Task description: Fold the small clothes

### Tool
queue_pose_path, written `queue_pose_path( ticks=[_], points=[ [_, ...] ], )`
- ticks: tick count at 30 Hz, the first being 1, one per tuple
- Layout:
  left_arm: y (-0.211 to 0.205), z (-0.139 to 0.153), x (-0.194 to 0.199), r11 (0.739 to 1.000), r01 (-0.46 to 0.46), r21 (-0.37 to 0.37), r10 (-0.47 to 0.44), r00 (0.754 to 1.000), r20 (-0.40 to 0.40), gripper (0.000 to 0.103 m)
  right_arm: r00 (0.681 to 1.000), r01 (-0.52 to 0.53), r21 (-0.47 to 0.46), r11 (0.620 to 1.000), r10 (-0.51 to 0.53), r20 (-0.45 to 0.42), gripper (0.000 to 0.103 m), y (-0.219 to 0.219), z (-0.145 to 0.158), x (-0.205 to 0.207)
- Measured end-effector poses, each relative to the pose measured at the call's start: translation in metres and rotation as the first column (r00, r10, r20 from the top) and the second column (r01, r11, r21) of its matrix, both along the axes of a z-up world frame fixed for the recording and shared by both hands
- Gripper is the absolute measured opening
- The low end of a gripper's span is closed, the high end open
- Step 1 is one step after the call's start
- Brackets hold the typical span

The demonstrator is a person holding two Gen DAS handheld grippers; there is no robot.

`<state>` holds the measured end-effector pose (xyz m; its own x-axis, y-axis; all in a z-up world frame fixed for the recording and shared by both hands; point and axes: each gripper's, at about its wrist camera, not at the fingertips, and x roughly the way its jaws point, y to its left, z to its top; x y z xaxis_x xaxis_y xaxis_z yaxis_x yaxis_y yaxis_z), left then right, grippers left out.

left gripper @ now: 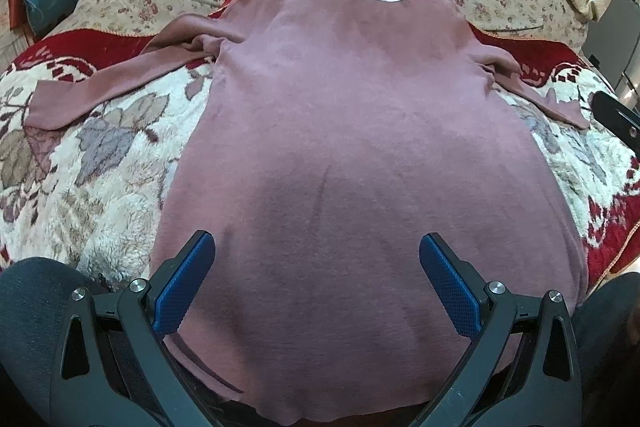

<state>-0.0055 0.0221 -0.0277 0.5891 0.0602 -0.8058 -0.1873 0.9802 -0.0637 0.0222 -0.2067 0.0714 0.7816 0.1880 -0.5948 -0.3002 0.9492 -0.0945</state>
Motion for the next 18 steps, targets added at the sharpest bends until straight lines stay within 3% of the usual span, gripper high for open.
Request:
queue_pose_path(
  ticks=[5, 18],
  points=[
    [0.001, -0.004, 0.002, 1.000, 0.002, 0.014, -0.002, 1.000, -0.011, 0.102, 0.998, -0.053, 0.069, 0.996, 0.051, 0.029, 0.089, 0.010, -0.018, 0.010],
    [-0.010, -0.010, 0.007, 0.999, 0.030, 0.027, -0.030, 0.999, -0.027, 0.103, 0.997, -0.059, 0.006, 0.998, 0.058, 0.056, 0.089, 0.023, -0.046, 0.004]
  ],
)
